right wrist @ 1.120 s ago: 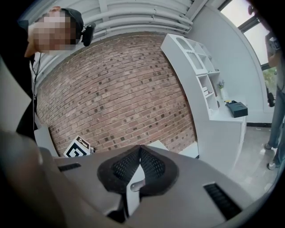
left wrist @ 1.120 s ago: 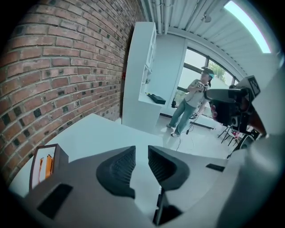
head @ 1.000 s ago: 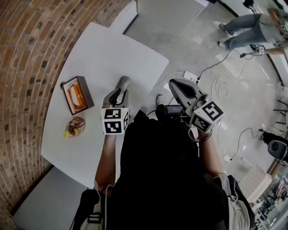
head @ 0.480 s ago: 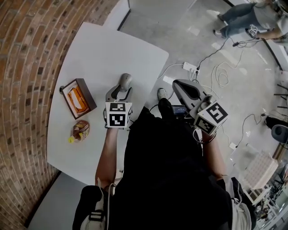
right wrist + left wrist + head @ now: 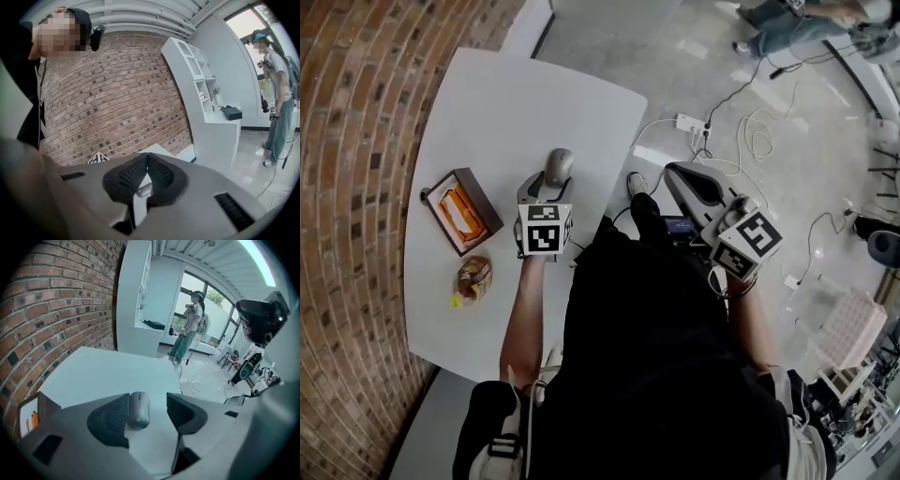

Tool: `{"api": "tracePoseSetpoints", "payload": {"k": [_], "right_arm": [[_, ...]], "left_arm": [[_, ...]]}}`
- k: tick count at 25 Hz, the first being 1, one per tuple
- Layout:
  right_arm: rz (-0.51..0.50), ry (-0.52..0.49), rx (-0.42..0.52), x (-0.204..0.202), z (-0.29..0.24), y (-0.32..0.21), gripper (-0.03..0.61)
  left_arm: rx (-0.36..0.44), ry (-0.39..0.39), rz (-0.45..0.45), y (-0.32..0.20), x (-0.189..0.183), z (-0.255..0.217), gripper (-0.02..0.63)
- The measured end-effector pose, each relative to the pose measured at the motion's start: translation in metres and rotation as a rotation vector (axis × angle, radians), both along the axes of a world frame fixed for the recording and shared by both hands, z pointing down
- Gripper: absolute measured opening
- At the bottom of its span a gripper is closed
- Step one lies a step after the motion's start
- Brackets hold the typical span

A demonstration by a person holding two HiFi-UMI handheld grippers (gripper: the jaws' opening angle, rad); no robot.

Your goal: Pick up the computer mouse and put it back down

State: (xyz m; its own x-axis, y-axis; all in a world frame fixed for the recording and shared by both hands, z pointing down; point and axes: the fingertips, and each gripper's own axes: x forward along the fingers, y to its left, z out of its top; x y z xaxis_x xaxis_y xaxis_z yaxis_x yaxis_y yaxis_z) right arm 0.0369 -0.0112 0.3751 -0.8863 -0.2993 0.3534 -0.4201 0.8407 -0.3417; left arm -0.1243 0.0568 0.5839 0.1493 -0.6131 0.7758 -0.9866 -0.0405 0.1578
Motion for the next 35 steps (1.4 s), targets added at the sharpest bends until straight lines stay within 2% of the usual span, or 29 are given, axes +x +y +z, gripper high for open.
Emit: {"api": "tracePoseSetpoints", "payload": {"k": [14,19,35], "right_arm": [[0.060,0.040,-0.005,0.009,0.003,0.008,0.017],[0.085,0.053,-0.001,0.017,0.002,0.009,0.017],[0.151,0.091,0.011,0.037,-0.001,0.003,0.017]], "left_arm": [[-0.087,-0.014,0.028,-0.009,-0.007,0.055,0.304],[-0.119,0.011,-0.004,-0.009,-0.009,0.071,0.324],[-0.191,-0.008,0.027,-0.014,-0.006,0.104,0.330]]}}
